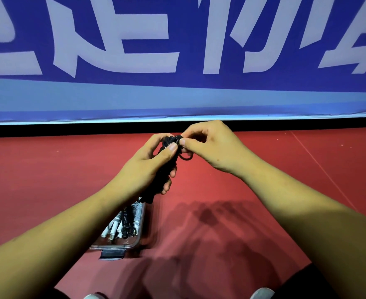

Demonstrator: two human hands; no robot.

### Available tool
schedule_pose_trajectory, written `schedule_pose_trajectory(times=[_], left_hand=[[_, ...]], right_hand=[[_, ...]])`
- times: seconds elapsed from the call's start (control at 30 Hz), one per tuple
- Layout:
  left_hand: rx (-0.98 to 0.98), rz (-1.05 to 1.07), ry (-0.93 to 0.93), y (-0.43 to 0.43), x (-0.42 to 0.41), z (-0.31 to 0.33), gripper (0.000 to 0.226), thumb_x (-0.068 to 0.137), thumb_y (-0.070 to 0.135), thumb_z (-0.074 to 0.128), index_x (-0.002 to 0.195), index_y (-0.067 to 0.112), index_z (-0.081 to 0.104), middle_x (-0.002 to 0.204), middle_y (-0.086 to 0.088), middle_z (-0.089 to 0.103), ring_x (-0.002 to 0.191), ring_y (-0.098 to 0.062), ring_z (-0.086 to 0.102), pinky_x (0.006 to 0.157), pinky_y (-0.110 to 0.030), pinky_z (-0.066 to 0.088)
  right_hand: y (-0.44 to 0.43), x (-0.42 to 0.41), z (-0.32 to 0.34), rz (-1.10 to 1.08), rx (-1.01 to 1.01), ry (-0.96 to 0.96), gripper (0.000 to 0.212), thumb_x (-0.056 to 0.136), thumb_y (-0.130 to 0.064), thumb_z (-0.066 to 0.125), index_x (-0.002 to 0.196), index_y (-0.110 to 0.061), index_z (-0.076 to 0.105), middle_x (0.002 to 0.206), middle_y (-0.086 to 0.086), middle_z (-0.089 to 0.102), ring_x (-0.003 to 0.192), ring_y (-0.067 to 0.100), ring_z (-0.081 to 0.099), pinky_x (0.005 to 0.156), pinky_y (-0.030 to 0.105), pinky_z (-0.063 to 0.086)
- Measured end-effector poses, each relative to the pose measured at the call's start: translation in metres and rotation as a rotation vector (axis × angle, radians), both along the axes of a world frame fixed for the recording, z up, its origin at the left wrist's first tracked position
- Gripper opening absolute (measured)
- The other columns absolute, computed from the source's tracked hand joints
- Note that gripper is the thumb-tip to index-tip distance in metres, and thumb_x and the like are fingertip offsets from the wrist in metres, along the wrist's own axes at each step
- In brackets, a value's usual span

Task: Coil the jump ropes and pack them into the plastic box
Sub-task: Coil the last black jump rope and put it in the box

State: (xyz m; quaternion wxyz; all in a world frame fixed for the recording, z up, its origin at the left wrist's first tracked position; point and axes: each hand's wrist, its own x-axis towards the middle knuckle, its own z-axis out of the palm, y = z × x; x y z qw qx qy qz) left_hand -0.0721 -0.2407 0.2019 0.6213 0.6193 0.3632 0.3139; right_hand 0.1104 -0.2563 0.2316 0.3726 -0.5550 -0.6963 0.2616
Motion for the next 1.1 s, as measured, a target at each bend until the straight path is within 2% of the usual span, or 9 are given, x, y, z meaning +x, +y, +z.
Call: schedule_pose_trajectory(times=[0.1,0.17,0.33,0.53,0.6,0.73,0.87,0.97,1.1], left_hand=[[-0.019,-0.025,0.036,-0.001,0.001,0.002,0.022,0.098,0.041,0.052,0.117,0.029,0.051,0.071,-0.013,0.055,0.052,-0.028,0.053,0.047,-0.028,0.041],[-0.041,-0.044,0.057,-0.001,0.001,0.004,0.026,0.098,0.044,0.051,0.117,0.025,0.05,0.071,-0.013,0.054,0.052,-0.029,0.054,0.047,-0.027,0.039],[-0.034,-0.137,0.14,0.003,-0.002,0.011,0.031,0.095,0.051,0.051,0.118,0.03,0.052,0.071,-0.012,0.052,0.052,-0.029,0.054,0.052,-0.032,0.033],[-0.036,-0.212,0.17,0.009,-0.006,0.023,0.017,0.1,0.042,0.048,0.108,0.028,0.055,0.07,-0.016,0.049,0.046,-0.024,0.05,0.037,-0.02,0.035],[-0.037,-0.214,0.166,0.008,-0.009,0.022,0.02,0.1,0.039,0.048,0.111,0.024,0.053,0.072,-0.016,0.048,0.044,-0.023,0.048,0.034,-0.019,0.034],[-0.032,-0.205,0.157,0.007,-0.013,0.009,0.027,0.097,0.04,0.05,0.114,0.02,0.049,0.072,-0.017,0.048,0.046,-0.022,0.047,0.039,-0.021,0.035],[-0.058,-0.227,0.204,0.007,-0.015,0.009,0.031,0.095,0.045,0.049,0.117,0.023,0.049,0.073,-0.016,0.05,0.047,-0.024,0.048,0.035,-0.019,0.033],[-0.061,-0.258,0.2,0.007,-0.016,0.007,0.035,0.094,0.048,0.049,0.12,0.024,0.047,0.075,-0.018,0.05,0.049,-0.026,0.05,0.036,-0.019,0.034],[-0.064,-0.283,0.141,0.007,-0.016,0.009,0.033,0.099,0.045,0.045,0.127,0.028,0.047,0.074,-0.018,0.05,0.052,-0.027,0.051,0.041,-0.02,0.035]], right_hand=[[-0.001,-0.003,0.001,-0.049,0.029,-0.037,0.009,0.079,-0.015,0.065,0.072,-0.013,0.068,0.062,0.0,0.066,0.056,0.012,0.053,0.055,0.028,0.043],[-0.001,-0.004,0.003,-0.079,0.09,-0.116,0.008,0.077,-0.016,0.066,0.07,-0.014,0.065,0.056,-0.005,0.058,0.053,0.009,0.045,0.051,0.024,0.037],[0.0,0.001,0.011,-0.01,0.196,-0.328,0.011,0.077,-0.021,0.063,0.07,-0.014,0.057,0.063,-0.007,0.052,0.062,0.015,0.049,0.057,0.033,0.041],[0.003,0.008,0.018,0.11,0.385,-0.537,0.012,0.077,-0.021,0.055,0.073,-0.013,0.048,0.072,-0.006,0.045,0.067,0.017,0.04,0.057,0.035,0.037],[0.002,0.004,0.012,0.087,0.375,-0.503,0.012,0.078,-0.022,0.055,0.073,-0.013,0.049,0.07,-0.006,0.046,0.066,0.017,0.041,0.057,0.036,0.038],[0.002,-0.002,-0.002,0.072,0.159,-0.319,0.01,0.08,-0.02,0.058,0.073,-0.015,0.054,0.065,-0.005,0.052,0.062,0.015,0.047,0.058,0.04,0.045],[0.001,0.005,0.0,0.18,0.032,-0.302,0.019,0.094,-0.028,0.058,0.08,-0.015,0.058,0.065,-0.006,0.055,0.059,0.01,0.043,0.054,0.022,0.035],[-0.001,0.005,0.002,0.201,0.026,-0.269,0.025,0.094,-0.029,0.06,0.077,-0.011,0.056,0.062,-0.006,0.05,0.057,0.009,0.04,0.053,0.018,0.03],[-0.005,0.001,0.003,0.187,0.069,-0.149,0.025,0.095,-0.024,0.06,0.076,-0.008,0.054,0.065,0.004,0.054,0.058,0.008,0.039,0.054,0.022,0.032]])
